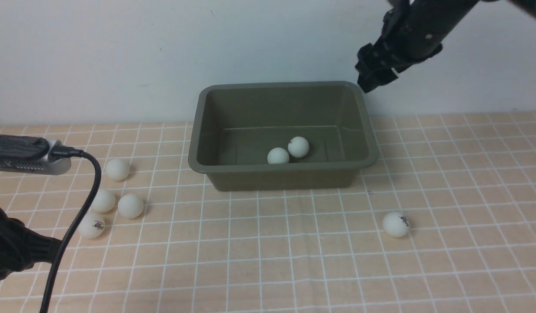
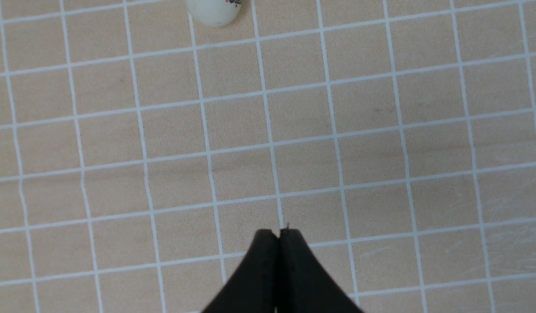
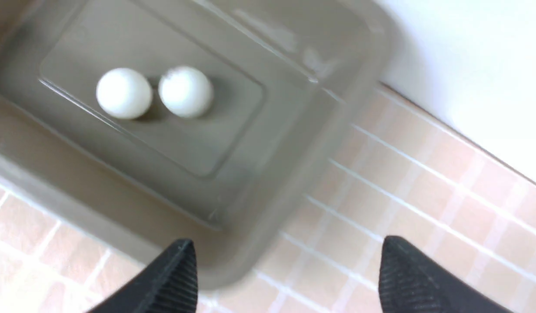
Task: Put the table tennis balls into the box on the light coffee tablecloth.
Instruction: 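Reach for and grasp a ping pong ball on the table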
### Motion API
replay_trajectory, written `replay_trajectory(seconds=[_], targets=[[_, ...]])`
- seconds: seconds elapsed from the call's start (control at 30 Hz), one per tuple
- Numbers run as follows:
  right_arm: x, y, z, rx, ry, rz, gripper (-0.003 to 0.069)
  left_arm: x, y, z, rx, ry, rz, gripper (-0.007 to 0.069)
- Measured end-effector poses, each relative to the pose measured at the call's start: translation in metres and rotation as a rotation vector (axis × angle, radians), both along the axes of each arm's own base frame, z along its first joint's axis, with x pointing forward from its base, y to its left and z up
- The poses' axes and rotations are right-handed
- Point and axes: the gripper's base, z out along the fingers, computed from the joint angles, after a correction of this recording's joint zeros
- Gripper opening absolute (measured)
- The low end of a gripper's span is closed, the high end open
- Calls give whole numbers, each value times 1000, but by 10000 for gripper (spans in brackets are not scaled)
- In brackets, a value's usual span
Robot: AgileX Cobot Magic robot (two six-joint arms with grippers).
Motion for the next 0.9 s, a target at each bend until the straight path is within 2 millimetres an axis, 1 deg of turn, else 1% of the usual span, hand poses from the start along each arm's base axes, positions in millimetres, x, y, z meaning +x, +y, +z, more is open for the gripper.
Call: replay_trajectory(seconds=[0.03, 0.07, 0.13, 0.17, 0.23, 0.27, 0.33, 0.37, 0.4, 0.47, 0.5, 0.57, 0.6, 0.67, 0.8, 0.9], targets=[[-6, -7, 5, -1, -3, -13, 509, 0, 0, 0, 0, 0, 0, -69], [-12, -15, 6, -4, 7, -27, 509, 0, 0, 0, 0, 0, 0, -69], [-21, -27, -4, -17, 53, -51, 509, 0, 0, 0, 0, 0, 0, -69], [-23, -31, -5, -20, 62, -59, 509, 0, 0, 0, 0, 0, 0, -69], [-30, -42, -24, -29, 135, -85, 509, 0, 0, 0, 0, 0, 0, -69], [-32, -46, -36, -32, 178, -94, 509, 0, 0, 0, 0, 0, 0, -69], [-38, -51, -63, -12, 250, -114, 509, 0, 0, 0, 0, 0, 0, -69], [-40, -52, -73, -6, 267, -118, 509, 0, 0, 0, 0, 0, 0, -69], [-42, -51, -84, 5, 282, -122, 509, 0, 0, 0, 0, 0, 0, -69], [-47, -48, -101, 22, 296, -119, 509, 0, 0, 0, 0, 0, 0, -69], [-50, -45, -113, 25, 296, -113, 509, 0, 0, 0, 0, 0, 0, -69], [-54, -39, -125, 24, 288, -97, 509, 0, 0, 0, 0, 0, 0, -69], [-55, -39, -126, 22, 292, -95, 509, 0, 0, 0, 0, 0, 0, -69], [-57, -31, -134, 22, 273, -75, 509, 0, 0, 0, 0, 0, 0, -69], [-55, -21, -144, 22, 260, -52, 509, 0, 0, 0, 0, 0, 0, -69], [-53, -17, -154, 16, 271, -54, 509, 0, 0, 0, 0, 0, 0, -69]])
